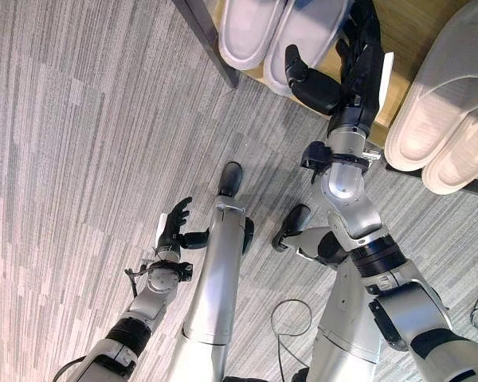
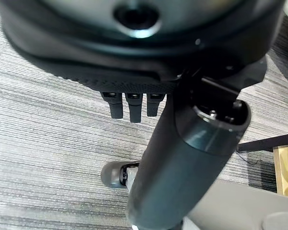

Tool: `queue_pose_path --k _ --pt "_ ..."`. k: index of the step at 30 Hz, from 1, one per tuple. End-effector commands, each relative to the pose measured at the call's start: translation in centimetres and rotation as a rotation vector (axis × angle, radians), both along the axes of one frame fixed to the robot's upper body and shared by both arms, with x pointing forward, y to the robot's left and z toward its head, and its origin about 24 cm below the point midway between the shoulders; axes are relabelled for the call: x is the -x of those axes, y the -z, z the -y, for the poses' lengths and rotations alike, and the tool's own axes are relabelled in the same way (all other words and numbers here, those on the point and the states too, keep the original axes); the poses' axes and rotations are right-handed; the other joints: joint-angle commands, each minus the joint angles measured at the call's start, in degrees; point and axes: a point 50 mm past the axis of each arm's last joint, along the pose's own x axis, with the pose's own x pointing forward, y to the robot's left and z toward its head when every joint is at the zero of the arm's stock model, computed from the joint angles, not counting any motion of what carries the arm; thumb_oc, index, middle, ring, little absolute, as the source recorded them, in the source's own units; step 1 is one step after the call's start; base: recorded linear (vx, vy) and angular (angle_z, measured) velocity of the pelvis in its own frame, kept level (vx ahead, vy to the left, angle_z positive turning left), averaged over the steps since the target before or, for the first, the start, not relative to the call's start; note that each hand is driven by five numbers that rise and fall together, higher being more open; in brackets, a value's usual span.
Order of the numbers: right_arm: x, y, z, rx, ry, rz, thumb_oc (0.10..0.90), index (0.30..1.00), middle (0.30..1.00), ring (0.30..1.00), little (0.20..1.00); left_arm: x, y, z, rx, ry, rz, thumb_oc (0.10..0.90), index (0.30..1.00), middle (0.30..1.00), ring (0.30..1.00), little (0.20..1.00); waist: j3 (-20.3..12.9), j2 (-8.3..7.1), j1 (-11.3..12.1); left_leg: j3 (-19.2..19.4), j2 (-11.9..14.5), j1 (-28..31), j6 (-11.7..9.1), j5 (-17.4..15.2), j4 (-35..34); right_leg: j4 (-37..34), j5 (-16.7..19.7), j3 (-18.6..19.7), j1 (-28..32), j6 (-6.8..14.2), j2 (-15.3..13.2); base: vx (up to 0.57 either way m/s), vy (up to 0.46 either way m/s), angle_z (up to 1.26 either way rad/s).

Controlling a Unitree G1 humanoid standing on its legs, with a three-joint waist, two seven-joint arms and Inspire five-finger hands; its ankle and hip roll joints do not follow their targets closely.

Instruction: Arrange the slippers neatly on the shoe rack.

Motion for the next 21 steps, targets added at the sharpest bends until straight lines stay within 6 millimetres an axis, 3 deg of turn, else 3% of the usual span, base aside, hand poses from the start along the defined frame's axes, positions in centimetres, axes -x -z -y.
queue_pose_path --k 1,10,21 --pt "2.5 -1.7 -3.9 0.137 -0.130 0.154 0.800 0.900 0.900 0.900 0.900 1.1 0.5 1.0 0.026 0.012 0.030 0.800 0.900 0.900 0.900 0.900 -7.25 -2.25 0.67 3.53 -1.10 -1.79 4.63 -2.61 -4.46 -9.33 8.66 7.00 -1.62 8.32 2.65 -0.06 0.030 -0.01" --pt "4.2 0.9 -2.1 0.184 -0.050 0.151 0.800 0.900 0.900 0.900 0.900 1.3 1.0 0.7 0.054 -0.025 0.015 0.800 0.900 0.900 0.900 0.900 -13.94 -3.32 -2.06 2.87 0.41 -1.64 4.79 0.01 -10.74 -17.73 10.66 5.19 -0.71 9.09 5.10 -0.05 0.035 -0.04" --pt "5.3 3.1 -0.5 0.267 0.047 0.134 0.800 0.900 0.900 0.900 0.900 1.8 1.3 0.7 0.069 -0.012 0.013 0.800 0.900 0.900 0.900 0.900 -16.07 -3.46 -3.87 2.40 0.85 1.97 4.19 2.28 -16.07 -22.89 12.28 4.76 2.21 9.65 6.32 -0.04 0.015 -0.02"
